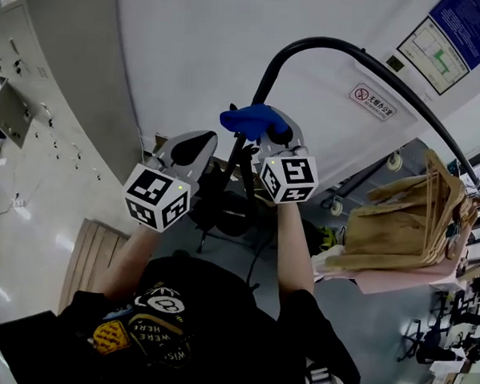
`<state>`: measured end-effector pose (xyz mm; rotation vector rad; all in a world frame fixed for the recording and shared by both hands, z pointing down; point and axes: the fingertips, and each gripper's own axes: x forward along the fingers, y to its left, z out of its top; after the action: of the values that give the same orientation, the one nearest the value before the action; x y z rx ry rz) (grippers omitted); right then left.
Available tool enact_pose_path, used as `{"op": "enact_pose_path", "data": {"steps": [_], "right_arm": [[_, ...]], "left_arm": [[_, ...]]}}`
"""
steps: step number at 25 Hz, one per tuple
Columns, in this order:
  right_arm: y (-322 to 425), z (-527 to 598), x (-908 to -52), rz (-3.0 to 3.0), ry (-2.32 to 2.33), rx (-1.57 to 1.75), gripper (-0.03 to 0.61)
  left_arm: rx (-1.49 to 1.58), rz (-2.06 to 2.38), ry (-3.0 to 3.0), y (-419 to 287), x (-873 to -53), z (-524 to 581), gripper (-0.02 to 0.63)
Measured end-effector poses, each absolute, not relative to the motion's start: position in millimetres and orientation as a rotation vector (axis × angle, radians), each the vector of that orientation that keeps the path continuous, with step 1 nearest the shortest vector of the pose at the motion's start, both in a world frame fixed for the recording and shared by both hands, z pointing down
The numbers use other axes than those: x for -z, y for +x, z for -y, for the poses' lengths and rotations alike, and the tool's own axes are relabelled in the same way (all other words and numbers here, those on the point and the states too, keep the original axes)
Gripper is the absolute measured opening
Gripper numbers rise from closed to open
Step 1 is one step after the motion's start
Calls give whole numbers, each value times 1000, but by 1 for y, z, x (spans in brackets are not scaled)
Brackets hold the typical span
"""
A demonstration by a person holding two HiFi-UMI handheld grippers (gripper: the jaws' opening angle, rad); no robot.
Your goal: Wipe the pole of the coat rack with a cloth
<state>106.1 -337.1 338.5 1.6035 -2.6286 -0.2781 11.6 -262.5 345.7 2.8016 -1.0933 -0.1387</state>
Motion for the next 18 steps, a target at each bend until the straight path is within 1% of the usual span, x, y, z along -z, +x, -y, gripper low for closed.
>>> {"op": "enact_pose_path", "data": {"steps": [5,13,18], "right_arm": [[111,337,-301,2662,1624,343,61],[155,356,-175,2640,1871,530,58],[167,359,-166,2680,1940,490,57]], "left_arm": [[141,1089,2810,15,-344,260,3],[150,1102,2806,9,-339,259,3],[143,1120,2792,4,-341,260,3]]}}
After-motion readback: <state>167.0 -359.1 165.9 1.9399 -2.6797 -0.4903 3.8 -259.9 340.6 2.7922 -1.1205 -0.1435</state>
